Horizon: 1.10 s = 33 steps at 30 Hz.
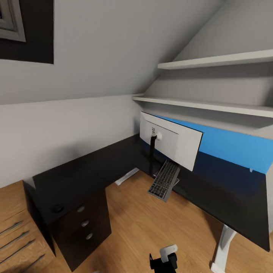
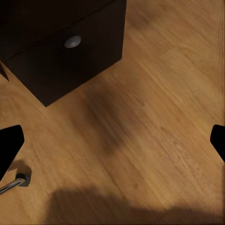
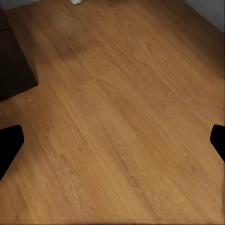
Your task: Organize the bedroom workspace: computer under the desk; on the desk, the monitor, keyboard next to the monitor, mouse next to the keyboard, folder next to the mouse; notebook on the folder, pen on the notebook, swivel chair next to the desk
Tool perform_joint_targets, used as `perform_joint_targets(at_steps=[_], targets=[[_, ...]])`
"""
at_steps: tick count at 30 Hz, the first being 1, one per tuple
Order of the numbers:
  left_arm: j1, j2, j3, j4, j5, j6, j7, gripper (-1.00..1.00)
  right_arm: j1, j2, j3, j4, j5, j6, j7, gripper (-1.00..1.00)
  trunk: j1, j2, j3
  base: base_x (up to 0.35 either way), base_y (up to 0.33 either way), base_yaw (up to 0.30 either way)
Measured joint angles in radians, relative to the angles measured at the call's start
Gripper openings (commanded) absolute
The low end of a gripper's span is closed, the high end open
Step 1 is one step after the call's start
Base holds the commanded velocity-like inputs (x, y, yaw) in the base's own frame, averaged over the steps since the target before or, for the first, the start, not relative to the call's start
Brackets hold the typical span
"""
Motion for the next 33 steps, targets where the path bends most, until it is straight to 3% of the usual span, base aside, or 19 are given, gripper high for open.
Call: perform_joint_targets(at_steps=[9, 22, 28, 30, 33], targets=[[0.000, 0.000, 0.000, 0.000, 0.000, -0.001, 0.001, 1.00, 0.000, 0.000, 0.000, 0.000, 0.000, 0.000, 0.000, 1.00, 0.000, 0.000, 0.000, -0.001, 0.001, -0.253], [0.000, 0.000, 0.000, -0.008, 0.000, -0.002, 0.005, 1.00, 0.000, 0.000, 0.001, 0.000, 0.000, 0.000, 0.000, 1.00, 0.000, 0.000, 0.000, 0.000, 0.000, -0.031], [0.000, 0.002, 0.003, -0.023, 0.001, -0.004, 0.004, 1.00, 0.000, 0.000, 0.001, -0.002, -0.001, 0.000, 0.000, 1.00, 0.023, -0.042, -0.019, 0.000, 0.000, -0.001], [0.000, 0.003, 0.006, -0.079, 0.003, -0.004, 0.005, 1.00, 0.000, 0.000, 0.005, -0.017, -0.002, 0.000, -0.002, 1.00, 0.031, -0.056, -0.025, 0.000, 0.000, 0.000], [0.000, 0.005, 0.008, -0.093, 0.005, -0.004, 0.005, 1.00, 0.000, 0.000, 0.004, -0.043, -0.003, 0.001, -0.003, 1.00, 0.042, -0.077, -0.034, 0.000, 0.000, 0.000]])
